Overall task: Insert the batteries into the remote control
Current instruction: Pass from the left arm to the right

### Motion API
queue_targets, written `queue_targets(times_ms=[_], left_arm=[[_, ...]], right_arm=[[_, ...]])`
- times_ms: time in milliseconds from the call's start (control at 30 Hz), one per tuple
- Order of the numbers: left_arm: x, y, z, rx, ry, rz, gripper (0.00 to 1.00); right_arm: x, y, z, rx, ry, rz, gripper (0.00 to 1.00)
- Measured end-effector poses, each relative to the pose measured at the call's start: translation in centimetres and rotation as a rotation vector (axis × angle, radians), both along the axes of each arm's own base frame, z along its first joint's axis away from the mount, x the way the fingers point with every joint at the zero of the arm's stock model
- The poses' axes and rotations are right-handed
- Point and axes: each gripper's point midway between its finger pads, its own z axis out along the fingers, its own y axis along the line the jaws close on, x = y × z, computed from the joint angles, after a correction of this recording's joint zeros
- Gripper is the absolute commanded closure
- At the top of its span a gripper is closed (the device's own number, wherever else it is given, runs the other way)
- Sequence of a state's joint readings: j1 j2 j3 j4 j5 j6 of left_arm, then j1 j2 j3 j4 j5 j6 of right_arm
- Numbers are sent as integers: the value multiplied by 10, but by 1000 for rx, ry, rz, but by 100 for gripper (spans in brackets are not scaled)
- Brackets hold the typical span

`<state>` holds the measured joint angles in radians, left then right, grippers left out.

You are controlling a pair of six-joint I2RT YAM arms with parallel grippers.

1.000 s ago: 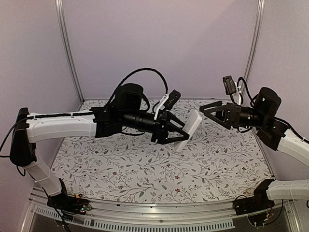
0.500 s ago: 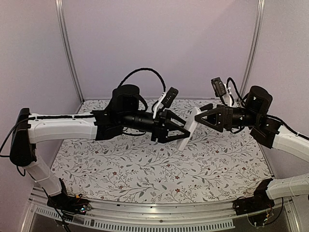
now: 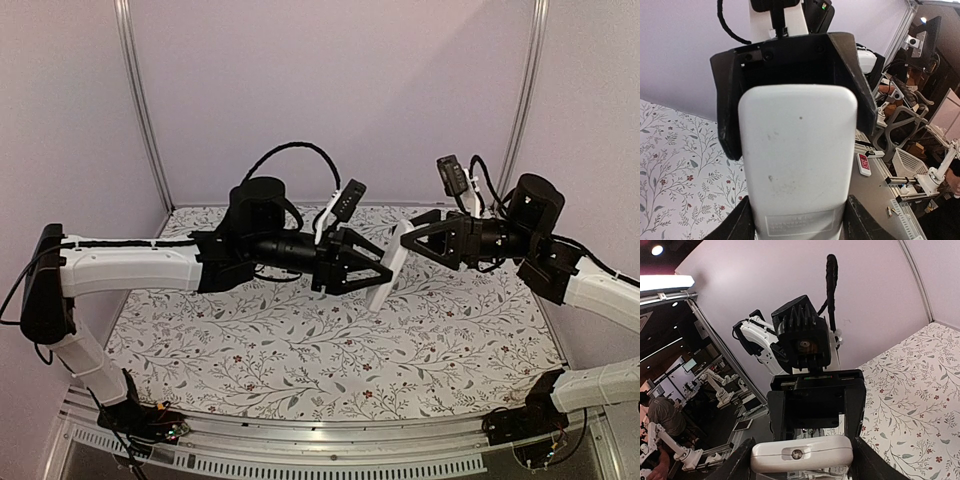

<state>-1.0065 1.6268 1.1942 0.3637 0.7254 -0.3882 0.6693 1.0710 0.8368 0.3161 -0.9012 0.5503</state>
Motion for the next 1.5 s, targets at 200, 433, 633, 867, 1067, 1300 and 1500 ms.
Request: queue_targets(times_ms=[200, 433, 633, 867, 1067, 1300, 1500], left_arm=[[3, 1, 5, -18, -3, 7, 67], [6, 2, 9, -34, 16, 13, 67], [6, 2, 10, -32, 44, 13, 46], [14, 6, 2, -1, 55, 32, 2], [52, 51, -21, 88, 105, 176, 0], [98, 101, -25, 146, 133, 436, 0], [129, 130, -66, 250, 217, 628, 0]], right_arm=[[-1, 3, -1, -5, 12, 18, 30], [1, 5, -7, -18, 12, 22, 44], [2, 5, -5, -20, -1, 14, 56], [6, 6, -8, -64, 31, -7, 61], [21, 7, -30, -192, 105, -81, 67], [62, 6, -85, -504, 222, -238, 73], [97, -2, -154, -825, 357, -351, 75]])
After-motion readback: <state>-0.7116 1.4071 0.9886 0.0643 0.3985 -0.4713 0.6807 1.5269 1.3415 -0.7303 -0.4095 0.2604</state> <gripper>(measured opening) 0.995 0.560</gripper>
